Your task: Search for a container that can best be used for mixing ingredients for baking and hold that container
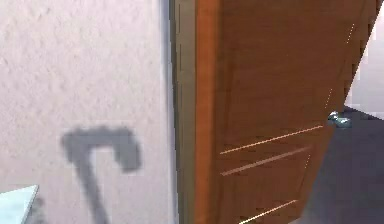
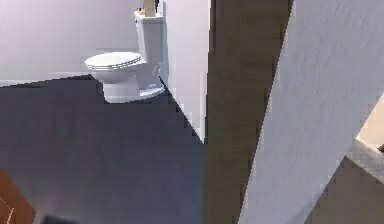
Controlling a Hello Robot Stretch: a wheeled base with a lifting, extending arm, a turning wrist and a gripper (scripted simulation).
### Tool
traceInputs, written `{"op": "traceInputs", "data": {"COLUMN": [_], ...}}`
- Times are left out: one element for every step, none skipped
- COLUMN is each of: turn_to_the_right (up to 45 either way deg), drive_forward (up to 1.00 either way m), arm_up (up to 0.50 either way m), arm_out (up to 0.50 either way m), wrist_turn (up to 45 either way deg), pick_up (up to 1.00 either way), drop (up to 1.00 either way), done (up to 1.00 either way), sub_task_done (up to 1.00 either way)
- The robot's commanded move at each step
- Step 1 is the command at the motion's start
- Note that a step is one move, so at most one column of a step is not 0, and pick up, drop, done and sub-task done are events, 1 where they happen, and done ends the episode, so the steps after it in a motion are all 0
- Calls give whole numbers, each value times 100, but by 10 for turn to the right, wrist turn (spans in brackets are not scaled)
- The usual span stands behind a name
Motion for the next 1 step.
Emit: {"op": "traceInputs", "data": {"turn_to_the_right": [300], "drive_forward": [0], "arm_up": [0], "arm_out": [0], "wrist_turn": [0], "pick_up": [0], "drop": [0], "done": [0], "sub_task_done": [0]}}
